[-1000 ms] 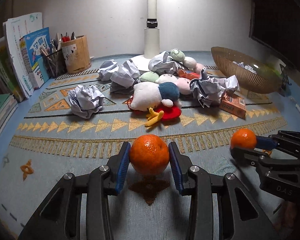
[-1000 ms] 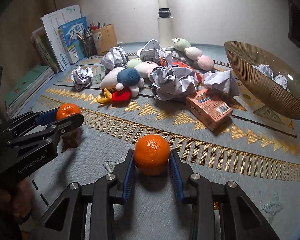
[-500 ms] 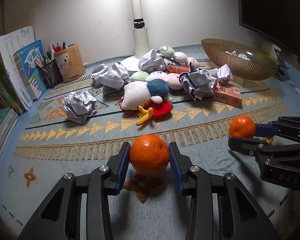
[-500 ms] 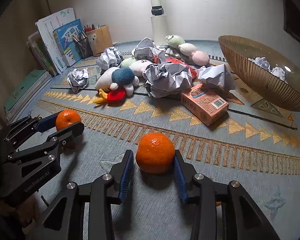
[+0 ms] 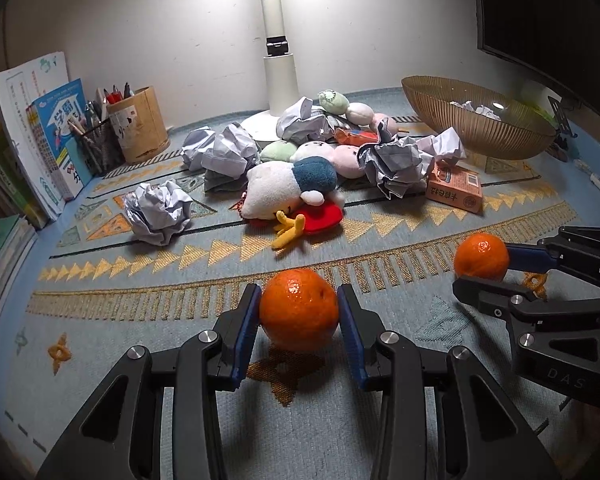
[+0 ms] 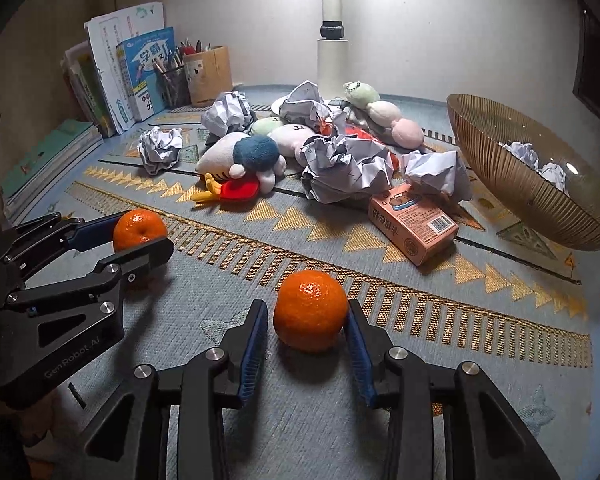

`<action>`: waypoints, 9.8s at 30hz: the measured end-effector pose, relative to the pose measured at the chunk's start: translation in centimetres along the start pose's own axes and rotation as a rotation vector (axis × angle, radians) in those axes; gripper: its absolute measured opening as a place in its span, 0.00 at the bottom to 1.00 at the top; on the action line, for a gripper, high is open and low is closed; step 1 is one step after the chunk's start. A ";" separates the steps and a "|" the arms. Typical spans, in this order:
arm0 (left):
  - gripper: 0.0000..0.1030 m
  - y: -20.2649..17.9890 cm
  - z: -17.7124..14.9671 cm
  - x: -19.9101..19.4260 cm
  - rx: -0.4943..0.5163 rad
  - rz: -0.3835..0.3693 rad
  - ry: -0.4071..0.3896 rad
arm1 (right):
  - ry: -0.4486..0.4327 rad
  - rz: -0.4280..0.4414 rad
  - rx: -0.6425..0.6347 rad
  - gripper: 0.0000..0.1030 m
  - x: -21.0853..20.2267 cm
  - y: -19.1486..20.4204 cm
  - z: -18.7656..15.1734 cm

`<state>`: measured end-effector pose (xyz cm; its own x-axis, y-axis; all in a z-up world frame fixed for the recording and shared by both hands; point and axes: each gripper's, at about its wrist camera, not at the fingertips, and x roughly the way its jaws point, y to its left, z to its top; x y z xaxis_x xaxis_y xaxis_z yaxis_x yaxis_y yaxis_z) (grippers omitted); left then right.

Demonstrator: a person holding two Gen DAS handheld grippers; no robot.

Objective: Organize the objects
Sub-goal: 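Grasp an orange with the left tool while the right tool grasps another orange, then carry both oranges over the brown bowl and open both tools, then withdraw both tools from the bowl back toward the pile, then grasp the pink printed box with the right tool while the left tool grasps a paper ball, then lift the pink box with the right tool while the left tool lifts the paper ball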

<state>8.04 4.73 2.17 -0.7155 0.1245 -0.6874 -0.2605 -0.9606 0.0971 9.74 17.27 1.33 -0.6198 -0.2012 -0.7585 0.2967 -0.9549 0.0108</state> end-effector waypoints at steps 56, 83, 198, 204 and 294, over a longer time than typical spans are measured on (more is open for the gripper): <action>0.96 1.7 5.7 -4.3 -0.257 -0.187 -0.180 | -0.148 0.077 0.348 0.64 -7.6 -9.3 2.0; 0.96 3.4 -0.2 -1.1 -0.086 0.096 -0.044 | -0.096 -0.112 0.101 0.87 -1.7 0.0 0.5; 0.57 4.7 0.8 1.4 -0.177 -0.143 0.026 | 0.065 0.004 0.095 0.75 -0.9 -1.3 -1.5; 0.57 3.8 0.8 1.4 -0.130 -0.102 0.029 | 0.068 -0.014 0.036 0.75 -1.1 -0.2 -1.8; 0.59 1.9 0.7 2.8 -0.023 -0.029 0.116 | 0.037 -0.059 0.047 0.39 0.4 -2.0 0.6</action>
<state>5.09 3.43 0.98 -0.6278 0.1243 -0.7684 -0.2639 -0.9627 0.0599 8.45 19.00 1.39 -0.6078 -0.1373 -0.7821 0.2259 -0.9741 -0.0045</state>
